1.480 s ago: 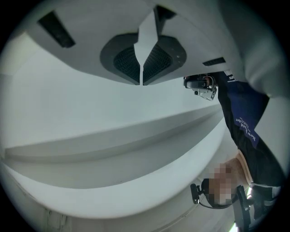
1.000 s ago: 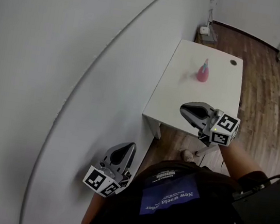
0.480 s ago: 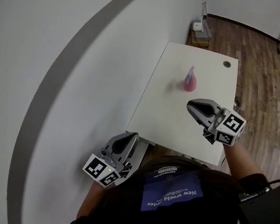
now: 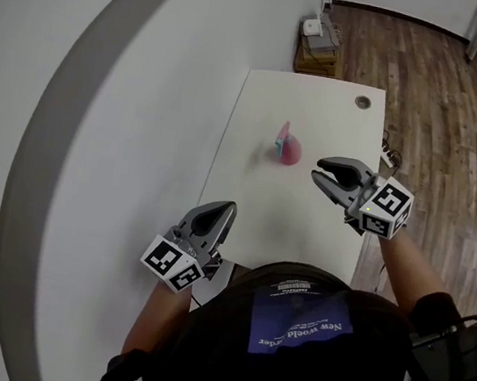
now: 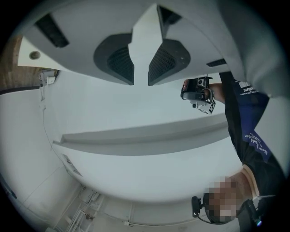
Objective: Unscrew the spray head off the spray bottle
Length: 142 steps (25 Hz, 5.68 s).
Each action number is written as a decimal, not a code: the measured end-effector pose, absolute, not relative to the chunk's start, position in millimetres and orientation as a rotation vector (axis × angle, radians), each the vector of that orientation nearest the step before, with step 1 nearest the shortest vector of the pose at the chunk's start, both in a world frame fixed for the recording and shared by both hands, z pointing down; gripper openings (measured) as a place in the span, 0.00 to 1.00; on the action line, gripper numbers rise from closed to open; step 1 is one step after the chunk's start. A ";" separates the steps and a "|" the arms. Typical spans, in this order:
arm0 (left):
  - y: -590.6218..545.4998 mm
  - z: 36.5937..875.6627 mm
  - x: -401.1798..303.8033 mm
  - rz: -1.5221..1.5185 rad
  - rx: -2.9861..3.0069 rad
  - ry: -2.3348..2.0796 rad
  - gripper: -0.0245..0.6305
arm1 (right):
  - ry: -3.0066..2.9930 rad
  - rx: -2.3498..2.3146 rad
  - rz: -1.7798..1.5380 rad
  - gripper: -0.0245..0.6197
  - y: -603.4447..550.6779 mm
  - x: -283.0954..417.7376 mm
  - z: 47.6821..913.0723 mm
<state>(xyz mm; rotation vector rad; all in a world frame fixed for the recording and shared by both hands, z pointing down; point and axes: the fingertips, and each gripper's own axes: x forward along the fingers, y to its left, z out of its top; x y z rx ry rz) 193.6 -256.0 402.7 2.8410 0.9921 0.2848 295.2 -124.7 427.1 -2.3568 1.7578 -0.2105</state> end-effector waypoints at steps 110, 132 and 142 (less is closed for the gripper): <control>-246.7 356.1 270.0 0.179 2.206 1.504 0.71 | 1.586 -1.774 -0.018 0.23 -169.6 303.5 319.0; -255.5 383.0 263.0 0.443 2.062 1.692 0.71 | 2.176 -2.400 -0.022 0.44 -166.7 275.5 354.3; -243.9 389.3 249.0 0.544 2.045 1.714 0.71 | 2.424 -2.430 -0.056 0.24 -174.0 241.8 364.5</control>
